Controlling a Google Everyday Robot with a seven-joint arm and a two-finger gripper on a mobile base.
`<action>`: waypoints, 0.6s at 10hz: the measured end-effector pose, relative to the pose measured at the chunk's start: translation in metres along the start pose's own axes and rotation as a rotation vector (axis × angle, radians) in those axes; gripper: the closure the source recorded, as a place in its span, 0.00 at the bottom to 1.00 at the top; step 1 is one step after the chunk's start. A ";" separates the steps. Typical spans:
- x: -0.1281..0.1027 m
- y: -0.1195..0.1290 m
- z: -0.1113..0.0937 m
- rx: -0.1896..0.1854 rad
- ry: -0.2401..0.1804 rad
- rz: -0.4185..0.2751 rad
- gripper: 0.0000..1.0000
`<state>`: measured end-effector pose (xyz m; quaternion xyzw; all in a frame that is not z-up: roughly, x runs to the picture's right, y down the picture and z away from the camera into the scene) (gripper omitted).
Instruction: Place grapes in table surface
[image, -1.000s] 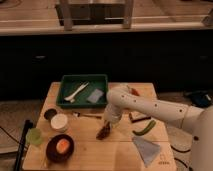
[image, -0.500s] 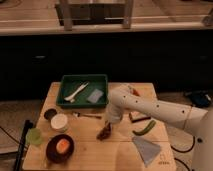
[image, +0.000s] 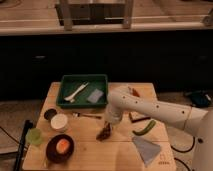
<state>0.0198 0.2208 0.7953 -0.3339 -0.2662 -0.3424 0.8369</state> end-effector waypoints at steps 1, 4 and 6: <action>-0.002 0.000 -0.003 0.000 -0.001 -0.007 1.00; -0.007 -0.002 -0.021 -0.004 -0.018 -0.025 1.00; -0.009 -0.003 -0.031 -0.006 -0.029 -0.032 1.00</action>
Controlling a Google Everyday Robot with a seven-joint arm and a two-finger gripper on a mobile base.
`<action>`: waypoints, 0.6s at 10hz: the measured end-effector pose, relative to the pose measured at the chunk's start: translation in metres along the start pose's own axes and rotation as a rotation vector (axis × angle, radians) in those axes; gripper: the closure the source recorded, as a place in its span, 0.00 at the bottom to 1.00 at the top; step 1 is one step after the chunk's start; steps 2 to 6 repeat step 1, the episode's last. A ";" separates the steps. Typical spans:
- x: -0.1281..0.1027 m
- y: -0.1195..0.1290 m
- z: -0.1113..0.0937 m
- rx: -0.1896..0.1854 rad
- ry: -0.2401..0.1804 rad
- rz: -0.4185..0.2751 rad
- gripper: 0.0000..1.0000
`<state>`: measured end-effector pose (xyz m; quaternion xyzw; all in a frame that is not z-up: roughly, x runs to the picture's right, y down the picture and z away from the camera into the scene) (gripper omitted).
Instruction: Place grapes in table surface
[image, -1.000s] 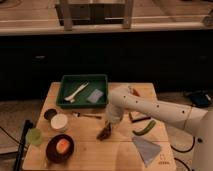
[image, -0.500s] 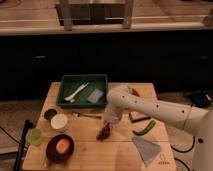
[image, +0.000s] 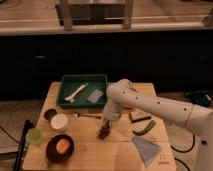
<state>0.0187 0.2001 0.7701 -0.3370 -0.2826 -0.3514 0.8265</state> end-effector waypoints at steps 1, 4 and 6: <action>-0.003 0.000 -0.005 -0.005 -0.006 -0.007 1.00; -0.003 0.000 -0.005 -0.005 -0.006 -0.007 1.00; -0.003 0.000 -0.005 -0.005 -0.006 -0.007 1.00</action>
